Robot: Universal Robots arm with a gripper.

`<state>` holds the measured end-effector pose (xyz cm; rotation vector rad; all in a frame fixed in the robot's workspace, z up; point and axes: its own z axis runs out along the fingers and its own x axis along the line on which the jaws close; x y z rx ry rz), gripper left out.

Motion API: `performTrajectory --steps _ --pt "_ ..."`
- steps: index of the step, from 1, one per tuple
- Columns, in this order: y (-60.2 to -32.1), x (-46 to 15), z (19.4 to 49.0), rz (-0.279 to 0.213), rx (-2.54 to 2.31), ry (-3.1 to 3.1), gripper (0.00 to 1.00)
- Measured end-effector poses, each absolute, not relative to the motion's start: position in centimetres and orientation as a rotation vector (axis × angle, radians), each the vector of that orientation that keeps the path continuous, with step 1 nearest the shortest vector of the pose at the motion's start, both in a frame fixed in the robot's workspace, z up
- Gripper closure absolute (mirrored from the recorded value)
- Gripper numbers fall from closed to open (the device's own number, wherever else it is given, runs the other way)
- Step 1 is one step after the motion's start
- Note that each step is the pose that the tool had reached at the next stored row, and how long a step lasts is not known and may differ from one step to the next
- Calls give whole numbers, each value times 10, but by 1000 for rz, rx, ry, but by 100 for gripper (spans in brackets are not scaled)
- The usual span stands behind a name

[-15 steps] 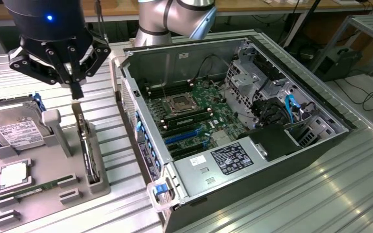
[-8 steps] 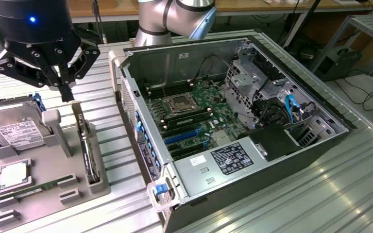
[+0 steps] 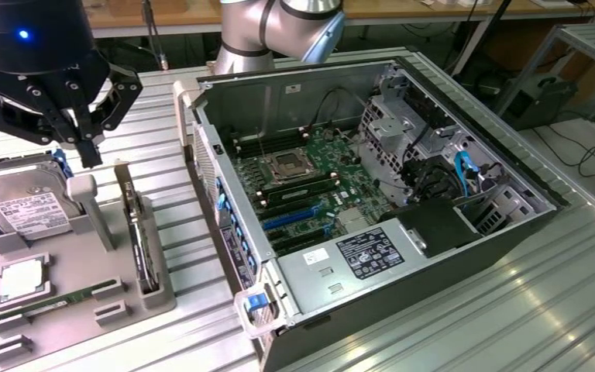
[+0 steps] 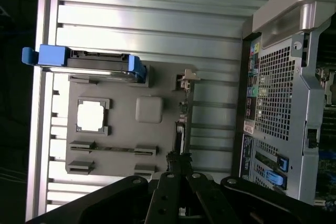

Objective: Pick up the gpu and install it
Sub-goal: 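Reach for the gpu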

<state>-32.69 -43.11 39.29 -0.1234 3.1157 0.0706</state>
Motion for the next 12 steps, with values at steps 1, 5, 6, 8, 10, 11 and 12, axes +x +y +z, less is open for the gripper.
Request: performTrajectory --steps 1,5,6,8,10,11,12 --pt "-431 -327 393 71 -124 3116 89" --pt "-431 -327 393 71 -124 3116 89" --pt "-431 -327 393 71 -124 3116 89" --pt "-431 -327 393 71 -124 3116 89" --pt "-431 -327 393 71 -124 3116 89" --pt "-431 -327 393 71 -124 3116 89" --pt "-431 -327 393 71 -124 3116 89"
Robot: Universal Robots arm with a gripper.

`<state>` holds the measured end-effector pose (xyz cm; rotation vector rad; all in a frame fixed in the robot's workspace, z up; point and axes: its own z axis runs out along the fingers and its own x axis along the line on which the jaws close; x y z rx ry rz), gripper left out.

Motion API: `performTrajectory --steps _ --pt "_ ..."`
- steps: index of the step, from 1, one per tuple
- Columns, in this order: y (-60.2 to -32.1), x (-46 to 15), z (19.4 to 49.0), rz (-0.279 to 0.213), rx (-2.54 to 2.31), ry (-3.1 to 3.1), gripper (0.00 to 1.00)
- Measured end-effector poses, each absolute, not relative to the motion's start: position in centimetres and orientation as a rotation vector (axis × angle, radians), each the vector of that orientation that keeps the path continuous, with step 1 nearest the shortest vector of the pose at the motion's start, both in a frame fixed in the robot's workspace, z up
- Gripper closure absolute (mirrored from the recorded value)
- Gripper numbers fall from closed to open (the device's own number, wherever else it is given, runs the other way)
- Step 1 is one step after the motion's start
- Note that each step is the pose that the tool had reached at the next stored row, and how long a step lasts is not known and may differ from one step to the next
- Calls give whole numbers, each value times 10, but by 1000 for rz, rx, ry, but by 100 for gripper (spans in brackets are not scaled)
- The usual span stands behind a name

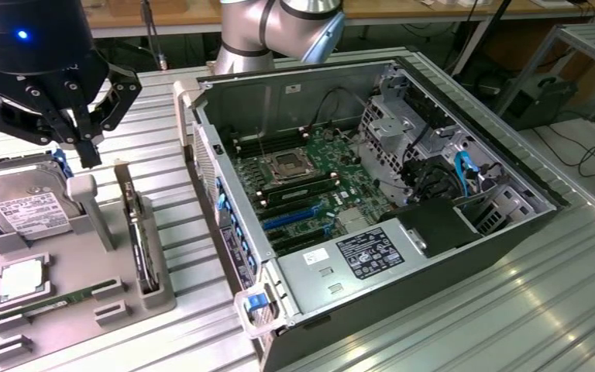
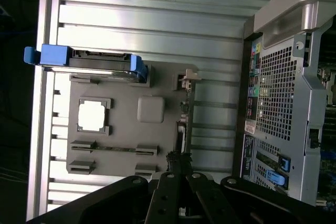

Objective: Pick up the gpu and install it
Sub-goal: 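Pick up the gpu and move the gpu toward the slot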

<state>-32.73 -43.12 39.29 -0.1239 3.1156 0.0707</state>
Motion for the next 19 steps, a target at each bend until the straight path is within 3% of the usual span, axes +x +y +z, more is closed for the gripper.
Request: performTrajectory --steps 4,5,6,8,11,14,19 --pt "-431 -327 393 71 -124 3116 89" --pt "-431 -327 393 71 -124 3116 83" --pt "-431 -327 393 71 -124 3116 83" --pt "-431 -327 393 71 -124 3116 70" --pt "-431 -327 393 71 -124 3116 64" --pt "-431 -327 393 71 -124 3116 46" --pt "-431 -327 392 71 -123 3116 34"
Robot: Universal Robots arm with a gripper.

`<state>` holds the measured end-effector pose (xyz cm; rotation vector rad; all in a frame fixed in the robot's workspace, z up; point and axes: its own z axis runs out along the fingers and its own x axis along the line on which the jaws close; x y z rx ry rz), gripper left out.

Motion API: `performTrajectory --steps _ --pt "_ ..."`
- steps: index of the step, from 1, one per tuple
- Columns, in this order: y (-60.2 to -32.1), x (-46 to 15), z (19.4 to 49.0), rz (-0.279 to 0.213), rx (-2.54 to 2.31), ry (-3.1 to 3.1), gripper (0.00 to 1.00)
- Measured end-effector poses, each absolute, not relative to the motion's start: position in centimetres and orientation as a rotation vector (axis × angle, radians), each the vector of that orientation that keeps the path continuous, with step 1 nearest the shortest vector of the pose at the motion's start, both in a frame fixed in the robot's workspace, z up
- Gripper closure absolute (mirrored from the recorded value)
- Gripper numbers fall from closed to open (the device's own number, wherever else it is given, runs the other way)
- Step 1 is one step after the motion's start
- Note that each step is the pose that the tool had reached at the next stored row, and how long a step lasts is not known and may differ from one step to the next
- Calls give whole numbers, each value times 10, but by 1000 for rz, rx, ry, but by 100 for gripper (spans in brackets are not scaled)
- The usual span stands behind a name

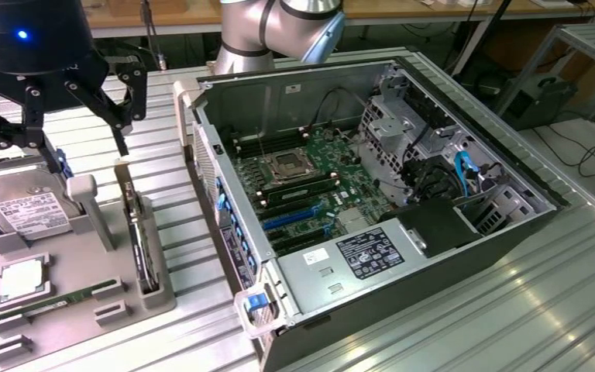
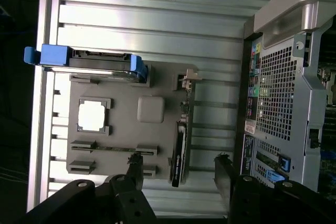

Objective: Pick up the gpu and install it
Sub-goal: 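Pick up the gpu and move the gpu toward the slot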

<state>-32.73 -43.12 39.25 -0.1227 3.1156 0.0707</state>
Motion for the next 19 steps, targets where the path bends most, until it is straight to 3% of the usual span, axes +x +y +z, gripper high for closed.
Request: performTrajectory --steps 19 --pt "-432 -327 375 68 -40 3117 34"
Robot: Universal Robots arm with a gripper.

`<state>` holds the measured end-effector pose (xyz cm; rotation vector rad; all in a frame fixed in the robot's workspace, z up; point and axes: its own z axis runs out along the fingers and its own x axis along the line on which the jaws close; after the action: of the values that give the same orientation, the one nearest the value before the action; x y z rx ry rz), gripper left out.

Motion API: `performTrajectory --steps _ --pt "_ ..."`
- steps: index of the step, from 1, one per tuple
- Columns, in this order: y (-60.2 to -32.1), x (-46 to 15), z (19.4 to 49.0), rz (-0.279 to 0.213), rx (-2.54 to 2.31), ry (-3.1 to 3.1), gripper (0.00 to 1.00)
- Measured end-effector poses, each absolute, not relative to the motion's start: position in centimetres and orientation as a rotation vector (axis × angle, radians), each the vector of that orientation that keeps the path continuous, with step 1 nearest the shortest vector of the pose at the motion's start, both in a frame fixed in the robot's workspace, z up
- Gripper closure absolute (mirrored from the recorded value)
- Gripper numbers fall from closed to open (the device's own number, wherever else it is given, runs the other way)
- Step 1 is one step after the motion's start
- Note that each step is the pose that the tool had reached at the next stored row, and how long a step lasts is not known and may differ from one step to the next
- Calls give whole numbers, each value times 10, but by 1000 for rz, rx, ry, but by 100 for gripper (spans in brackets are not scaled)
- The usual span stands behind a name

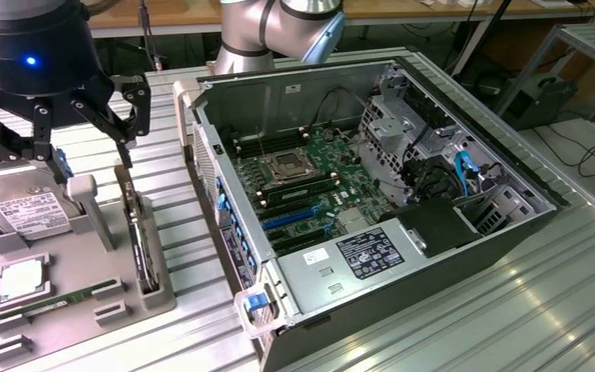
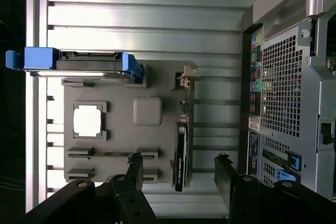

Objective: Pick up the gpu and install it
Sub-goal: 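Pick up the gpu and move the gpu toward the slot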

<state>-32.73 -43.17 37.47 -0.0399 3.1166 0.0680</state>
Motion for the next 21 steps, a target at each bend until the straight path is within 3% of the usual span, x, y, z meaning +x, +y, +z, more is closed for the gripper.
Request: performTrajectory --steps 21 --pt "-435 -325 345 68 -41 3117 34"
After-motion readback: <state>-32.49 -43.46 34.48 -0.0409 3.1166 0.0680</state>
